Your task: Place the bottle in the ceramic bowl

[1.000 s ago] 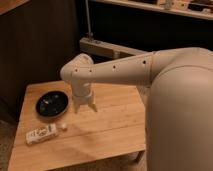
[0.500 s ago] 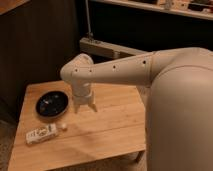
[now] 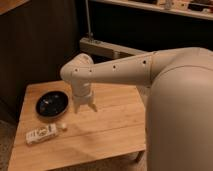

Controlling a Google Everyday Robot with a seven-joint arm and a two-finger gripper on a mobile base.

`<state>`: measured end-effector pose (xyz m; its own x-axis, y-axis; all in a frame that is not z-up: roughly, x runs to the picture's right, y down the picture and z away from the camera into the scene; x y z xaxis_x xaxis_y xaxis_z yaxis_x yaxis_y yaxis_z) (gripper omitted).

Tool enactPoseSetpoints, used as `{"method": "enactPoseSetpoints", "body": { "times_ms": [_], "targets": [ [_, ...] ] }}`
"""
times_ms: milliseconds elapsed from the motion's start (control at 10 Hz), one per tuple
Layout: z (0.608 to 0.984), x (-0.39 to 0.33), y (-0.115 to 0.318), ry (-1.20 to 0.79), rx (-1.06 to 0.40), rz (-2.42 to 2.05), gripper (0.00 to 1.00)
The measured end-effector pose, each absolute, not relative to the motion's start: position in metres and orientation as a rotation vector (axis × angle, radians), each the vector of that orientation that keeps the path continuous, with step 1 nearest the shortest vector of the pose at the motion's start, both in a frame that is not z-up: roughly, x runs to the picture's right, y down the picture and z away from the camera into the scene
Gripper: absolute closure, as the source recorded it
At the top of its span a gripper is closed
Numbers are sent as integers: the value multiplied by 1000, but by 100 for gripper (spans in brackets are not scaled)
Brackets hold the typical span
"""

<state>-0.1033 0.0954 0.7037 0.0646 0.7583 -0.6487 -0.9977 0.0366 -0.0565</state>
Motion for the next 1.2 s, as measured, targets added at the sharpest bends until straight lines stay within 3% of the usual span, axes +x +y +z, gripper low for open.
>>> {"method": "enactPoseSetpoints", "body": {
  "times_ms": [1200],
  "targets": [
    [704, -114, 95, 468, -571, 1337, 35]
  ]
}}
